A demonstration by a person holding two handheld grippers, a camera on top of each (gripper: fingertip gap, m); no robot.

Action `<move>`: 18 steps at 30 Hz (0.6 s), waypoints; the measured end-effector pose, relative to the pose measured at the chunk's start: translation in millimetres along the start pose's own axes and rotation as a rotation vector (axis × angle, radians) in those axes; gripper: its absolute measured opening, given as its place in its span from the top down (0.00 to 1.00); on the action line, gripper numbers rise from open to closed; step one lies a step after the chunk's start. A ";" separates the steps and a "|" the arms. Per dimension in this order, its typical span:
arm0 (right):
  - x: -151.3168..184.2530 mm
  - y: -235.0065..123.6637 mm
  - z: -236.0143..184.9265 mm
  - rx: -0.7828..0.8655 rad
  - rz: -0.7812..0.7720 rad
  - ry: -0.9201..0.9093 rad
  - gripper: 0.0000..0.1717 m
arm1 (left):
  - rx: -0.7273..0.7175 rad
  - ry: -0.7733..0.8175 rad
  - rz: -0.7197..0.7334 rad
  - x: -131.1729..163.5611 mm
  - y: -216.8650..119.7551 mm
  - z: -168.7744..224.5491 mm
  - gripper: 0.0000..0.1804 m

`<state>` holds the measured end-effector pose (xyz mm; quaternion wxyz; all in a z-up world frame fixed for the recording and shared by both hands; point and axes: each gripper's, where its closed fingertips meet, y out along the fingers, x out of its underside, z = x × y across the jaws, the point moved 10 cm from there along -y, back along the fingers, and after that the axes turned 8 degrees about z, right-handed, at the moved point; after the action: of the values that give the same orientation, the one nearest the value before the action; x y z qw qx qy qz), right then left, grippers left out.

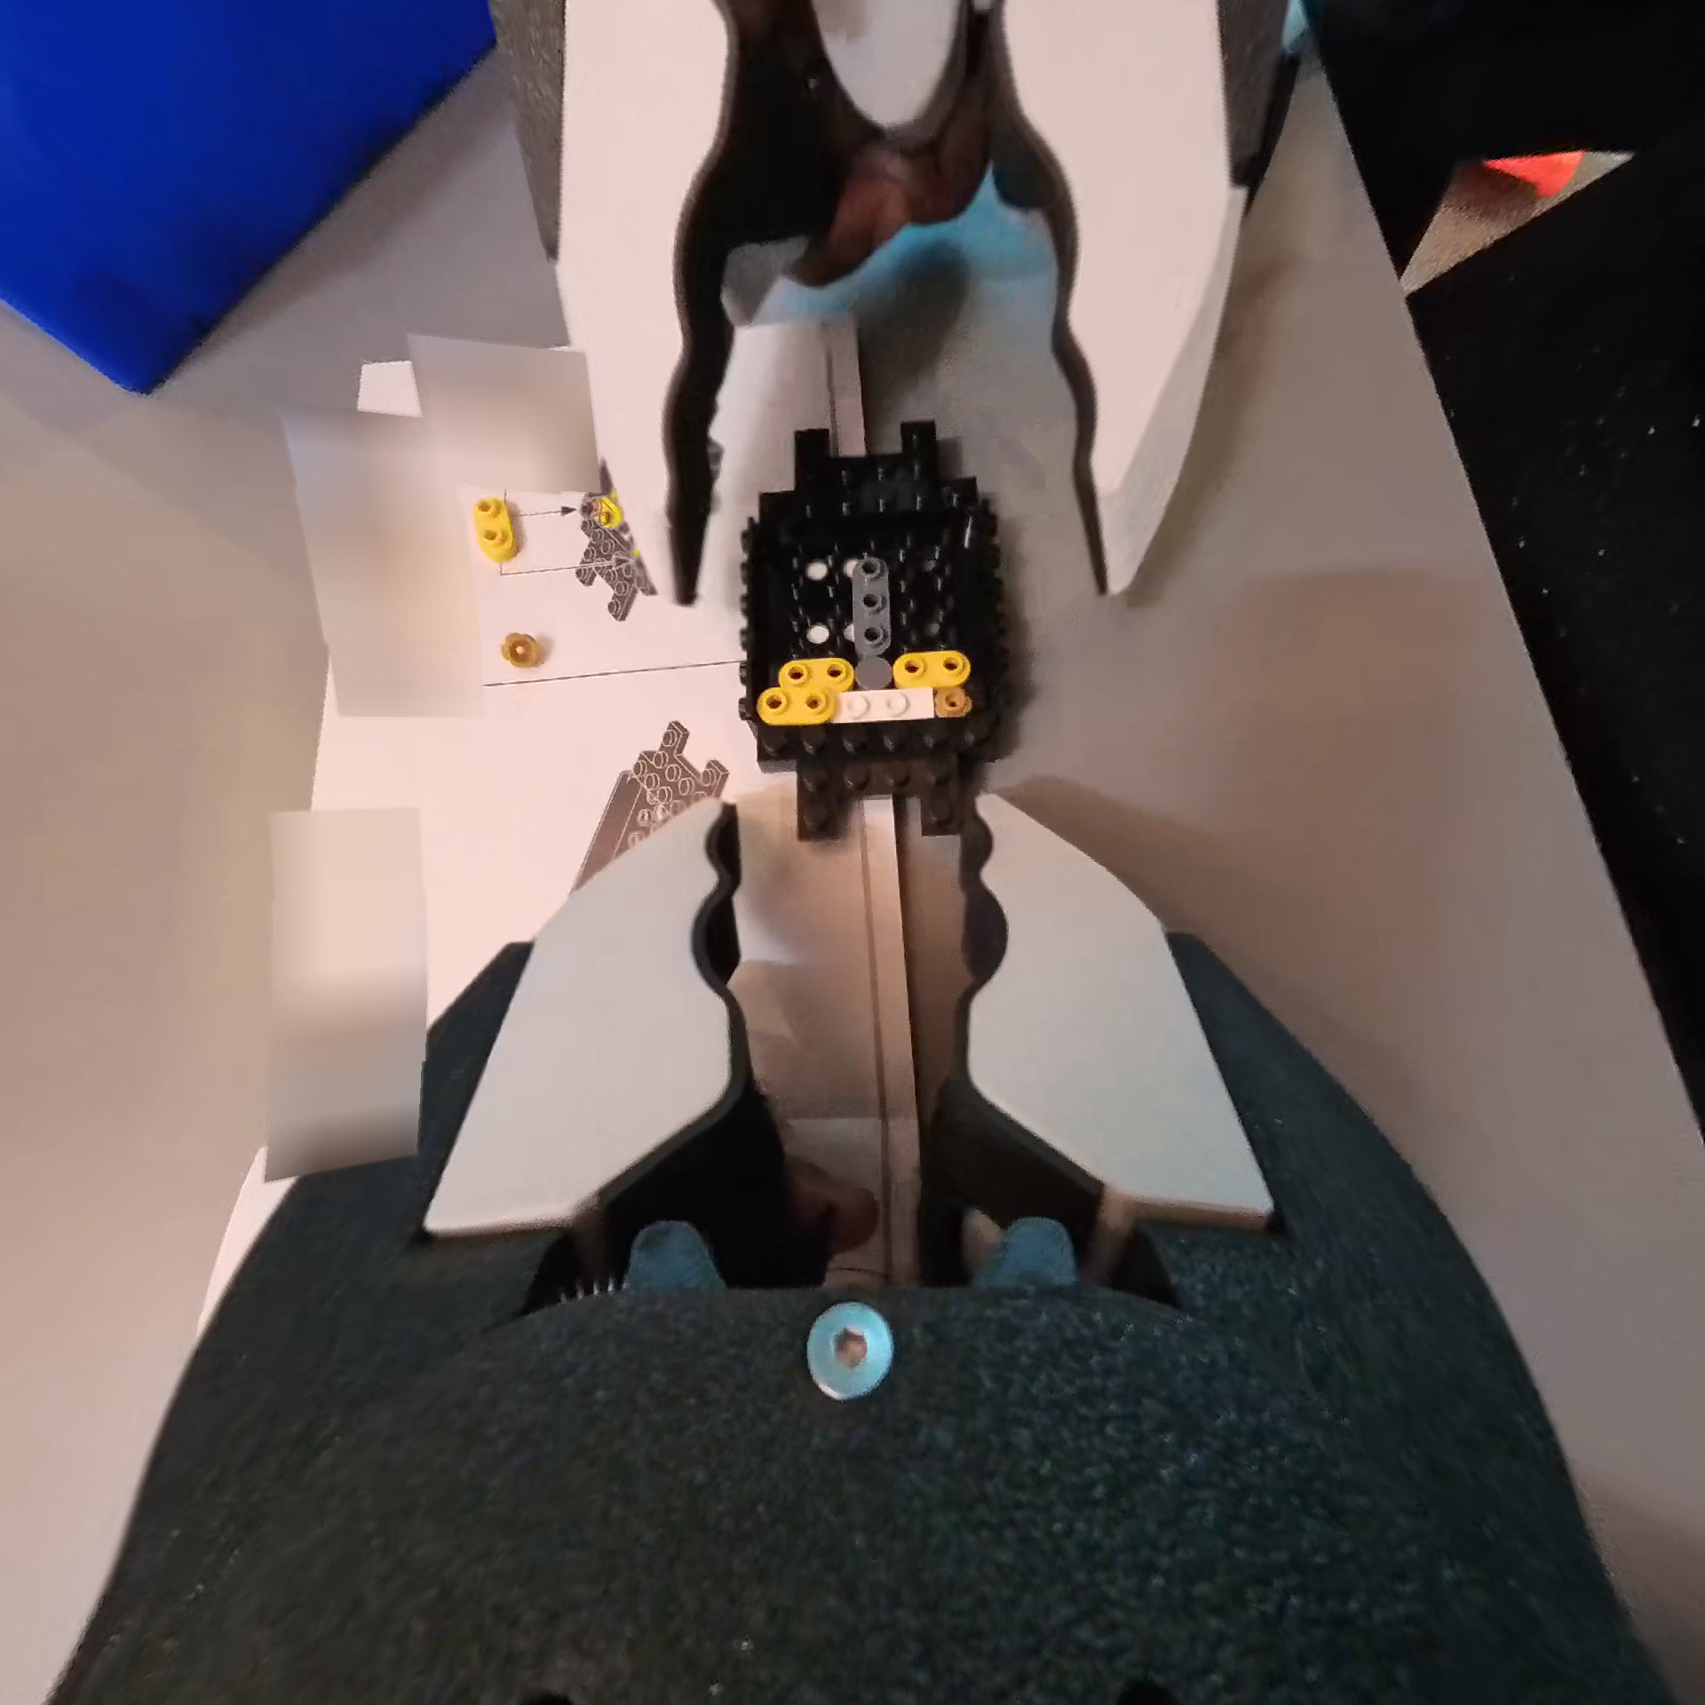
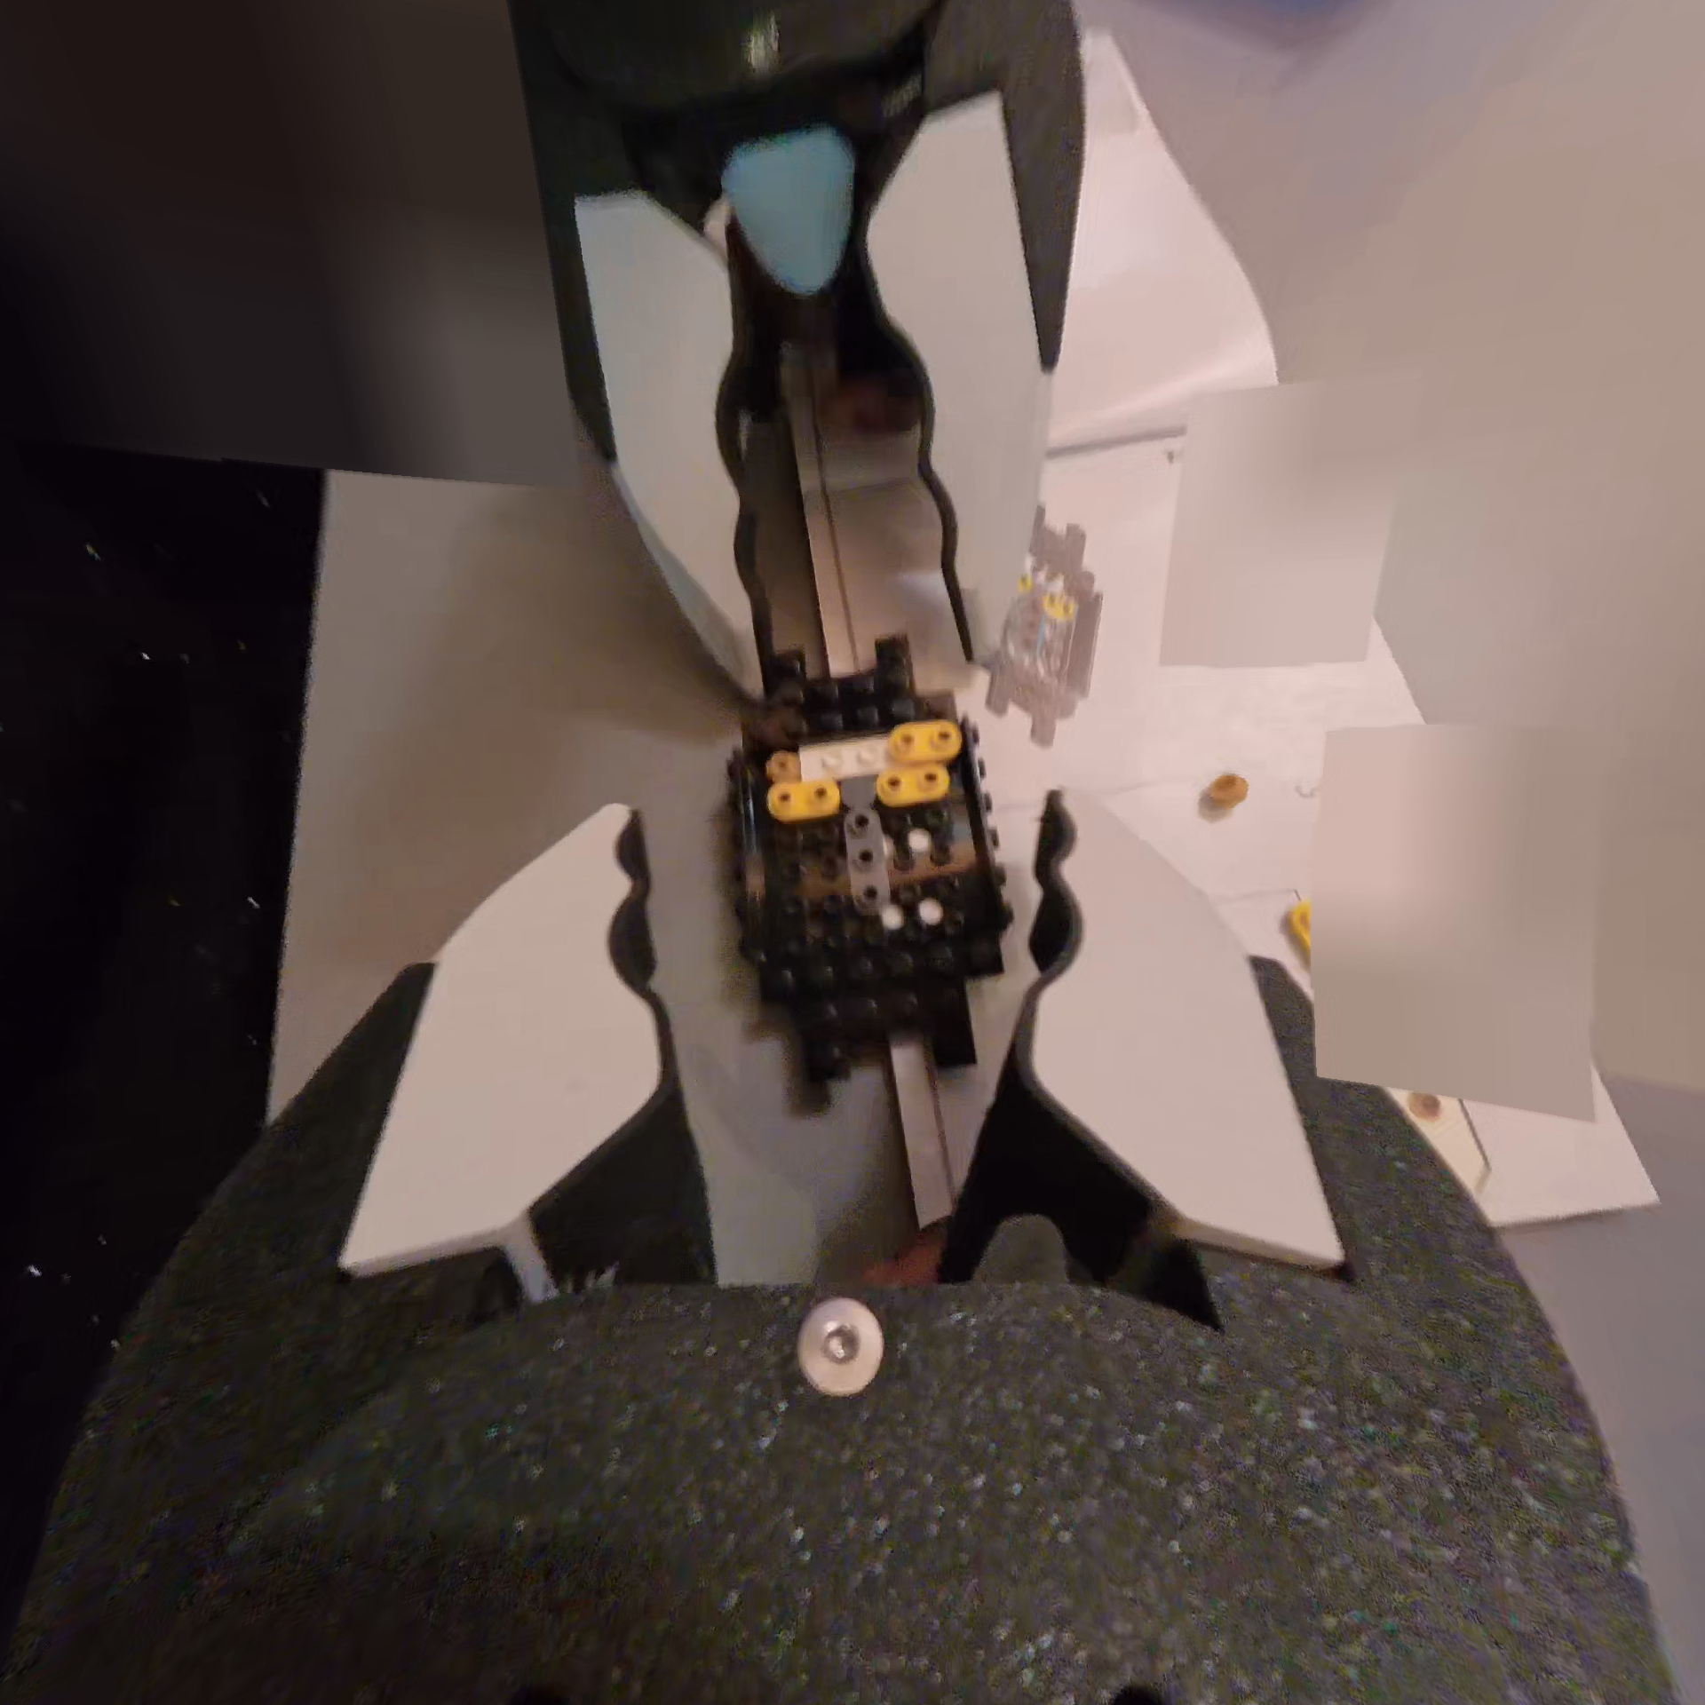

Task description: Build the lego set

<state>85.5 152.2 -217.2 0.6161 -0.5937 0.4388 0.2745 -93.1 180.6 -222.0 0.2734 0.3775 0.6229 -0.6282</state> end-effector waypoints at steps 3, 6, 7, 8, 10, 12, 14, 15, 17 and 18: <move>7.3 5.9 -2.8 0.049 -0.115 -0.101 0.50 | 0.000 0.014 0.006 1.4 1.9 0.1 0.81; 5.3 7.6 -2.7 0.051 -0.096 -0.140 0.65 | 0.013 0.018 0.028 0.1 0.9 0.9 0.81; 4.7 6.5 -1.3 0.053 -0.075 -0.143 0.65 | 0.001 0.008 0.058 -0.8 -1.7 -0.1 0.81; 2.5 4.2 0.0 0.071 -0.029 -0.152 0.65 | -0.019 -0.021 0.104 -2.5 -6.5 -2.5 0.81; -7.1 -5.5 1.5 0.163 0.081 -0.210 0.65 | -0.072 -0.136 0.235 -6.3 -19.5 -11.4 0.77; -20.8 -17.7 0.1 0.298 0.163 -0.320 0.65 | -0.079 -0.310 0.422 -12.2 -32.0 -20.1 0.75; -34.6 -26.1 -4.6 0.409 0.213 -0.422 0.65 | -0.080 -0.511 0.597 -19.1 -37.5 -28.2 0.73; -40.4 -28.3 -7.4 0.448 0.232 -0.458 0.65 | -0.038 -0.563 0.665 -23.4 -37.4 -28.0 0.76; -48.4 -29.6 -13.0 0.491 0.270 -0.511 0.65 | -0.034 -0.587 0.736 -32.4 -34.3 -25.6 0.80; -51.0 -29.4 -15.1 0.508 0.292 -0.525 0.64 | -0.047 -0.570 0.760 -36.3 -33.0 -23.6 0.87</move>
<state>83.9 142.5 -157.2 0.7893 -0.2633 0.4002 0.3841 -96.3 201.8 -172.0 0.6522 0.3852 0.3548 -0.5480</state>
